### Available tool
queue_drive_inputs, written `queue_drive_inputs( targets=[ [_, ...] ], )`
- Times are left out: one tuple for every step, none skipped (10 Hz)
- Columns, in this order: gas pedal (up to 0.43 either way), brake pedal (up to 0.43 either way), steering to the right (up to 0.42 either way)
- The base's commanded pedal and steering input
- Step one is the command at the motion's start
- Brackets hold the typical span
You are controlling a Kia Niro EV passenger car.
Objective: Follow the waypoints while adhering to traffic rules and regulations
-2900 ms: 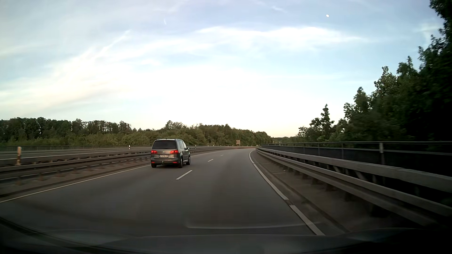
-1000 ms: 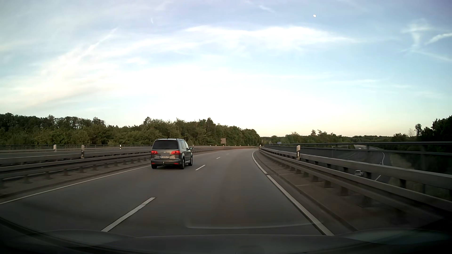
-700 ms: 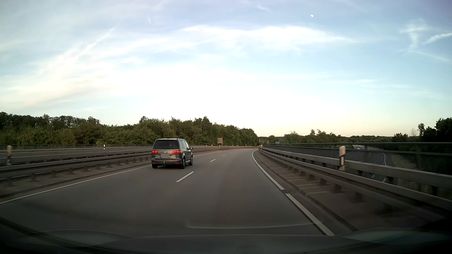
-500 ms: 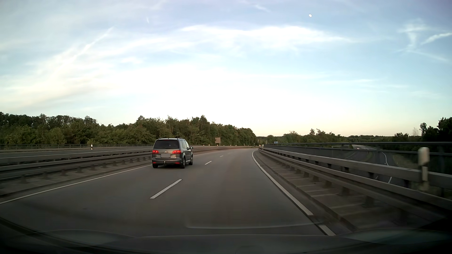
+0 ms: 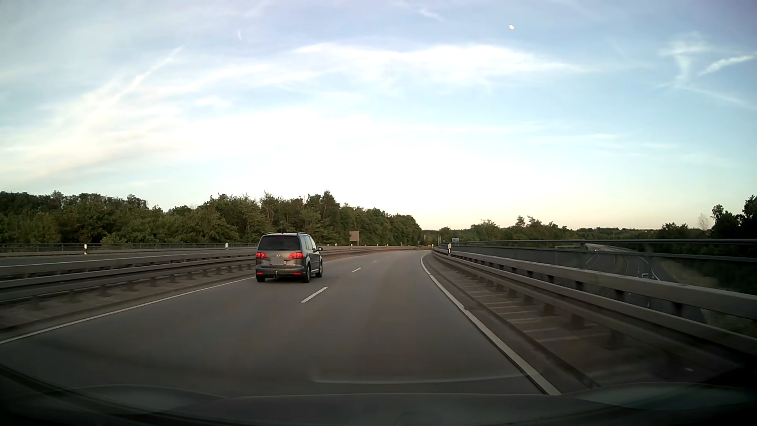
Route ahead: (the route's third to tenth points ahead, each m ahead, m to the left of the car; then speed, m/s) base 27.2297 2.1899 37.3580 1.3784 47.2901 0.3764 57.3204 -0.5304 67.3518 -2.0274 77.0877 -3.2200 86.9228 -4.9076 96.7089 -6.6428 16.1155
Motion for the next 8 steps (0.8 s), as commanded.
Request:
queue_drive_inputs(
  targets=[
    [0.079,0.000,0.012],
    [0.079,0.000,0.012],
    [0.079,0.000,0.012],
    [0.079,0.000,0.011],
    [0.079,0.000,0.009],
    [0.079,0.000,0.008],
    [0.079,0.000,0.007],
    [0.079,0.000,0.007]
  ],
)
